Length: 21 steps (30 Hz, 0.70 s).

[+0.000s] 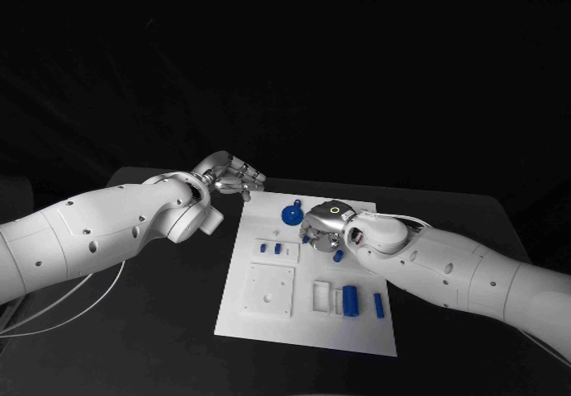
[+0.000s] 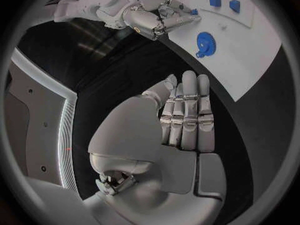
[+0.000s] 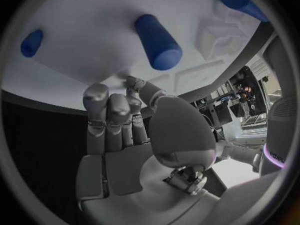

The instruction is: Assemble the parts on the task board

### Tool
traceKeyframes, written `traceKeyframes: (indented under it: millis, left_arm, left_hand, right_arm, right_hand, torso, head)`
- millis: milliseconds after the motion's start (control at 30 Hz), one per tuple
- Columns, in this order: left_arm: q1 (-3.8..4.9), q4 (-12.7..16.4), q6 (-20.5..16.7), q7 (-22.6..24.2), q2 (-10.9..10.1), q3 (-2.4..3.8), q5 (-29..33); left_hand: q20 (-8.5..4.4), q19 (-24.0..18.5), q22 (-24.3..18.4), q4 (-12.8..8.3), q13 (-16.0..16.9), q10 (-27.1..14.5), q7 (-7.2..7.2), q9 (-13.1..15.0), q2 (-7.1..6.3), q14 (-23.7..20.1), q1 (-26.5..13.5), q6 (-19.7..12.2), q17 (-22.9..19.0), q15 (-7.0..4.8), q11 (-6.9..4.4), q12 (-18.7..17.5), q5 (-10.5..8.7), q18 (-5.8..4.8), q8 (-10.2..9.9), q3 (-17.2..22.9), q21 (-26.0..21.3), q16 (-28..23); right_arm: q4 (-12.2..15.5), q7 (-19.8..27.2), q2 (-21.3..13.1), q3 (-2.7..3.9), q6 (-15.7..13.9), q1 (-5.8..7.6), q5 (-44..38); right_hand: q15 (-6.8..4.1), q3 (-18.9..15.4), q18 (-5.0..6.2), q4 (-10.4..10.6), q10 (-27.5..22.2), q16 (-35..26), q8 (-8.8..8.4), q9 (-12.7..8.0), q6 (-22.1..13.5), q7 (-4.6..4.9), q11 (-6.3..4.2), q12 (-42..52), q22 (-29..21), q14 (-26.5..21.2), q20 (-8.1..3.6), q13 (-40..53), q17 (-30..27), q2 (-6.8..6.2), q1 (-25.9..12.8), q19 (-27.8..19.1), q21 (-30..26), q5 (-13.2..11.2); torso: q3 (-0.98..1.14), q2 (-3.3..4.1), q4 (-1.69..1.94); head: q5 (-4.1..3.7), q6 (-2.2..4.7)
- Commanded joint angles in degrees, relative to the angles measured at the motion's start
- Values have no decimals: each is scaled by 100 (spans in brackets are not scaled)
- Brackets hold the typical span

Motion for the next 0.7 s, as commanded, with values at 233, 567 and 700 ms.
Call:
traceKeyframes:
  millis: [233, 567, 700]
  left_arm:
    - [6, 4, 59, 16, -1, 4, -43]
    - [6, 6, 63, 12, 2, 4, -45]
    - [6, 10, 65, 8, -1, 4, -49]
  left_hand:
    - [-12, 14, 136, 12, -7, -32, 14, -2, -17, 32, 59, -50, 10, 4, 2, -23, -5, 44, 11, 26, 14, -22]
    - [-12, 14, 136, 12, -7, -32, 14, -2, -17, 32, 59, -50, 10, 4, 2, -23, -5, 44, 11, 26, 14, -22]
    - [-12, 14, 136, 12, -7, -32, 14, -2, -17, 32, 59, -50, 10, 4, 2, -23, -5, 44, 11, 26, 14, -22]
  right_arm:
    - [-66, -46, -17, -22, 275, -31, -49]
    - [-62, -74, -5, -22, 211, -31, -70]
    - [-70, -133, 10, -22, 194, -31, -107]
  right_hand:
    - [11, -34, 46, -7, -8, 8, 9, 3, -149, -22, -30, -6, 503, -20, 18, 3, -7, -137, 8, 132, 29, 129]
    - [53, -344, 46, 19, 22, 34, 14, 18, 206, 4, 39, 31, 503, -6, 41, 36, 14, -41, 38, 144, 63, -362]
    - [58, -561, 57, 35, 28, 42, 11, 23, 402, -9, 45, 37, 499, -5, 52, 35, 20, 23, 75, 152, 47, -607]
  torso:
    - [3, 1, -4]
    - [2, 1, -3]
    - [1, -1, -4]
  head:
    - [-2, 1]
    - [-9, -8]
    - [-9, -7]
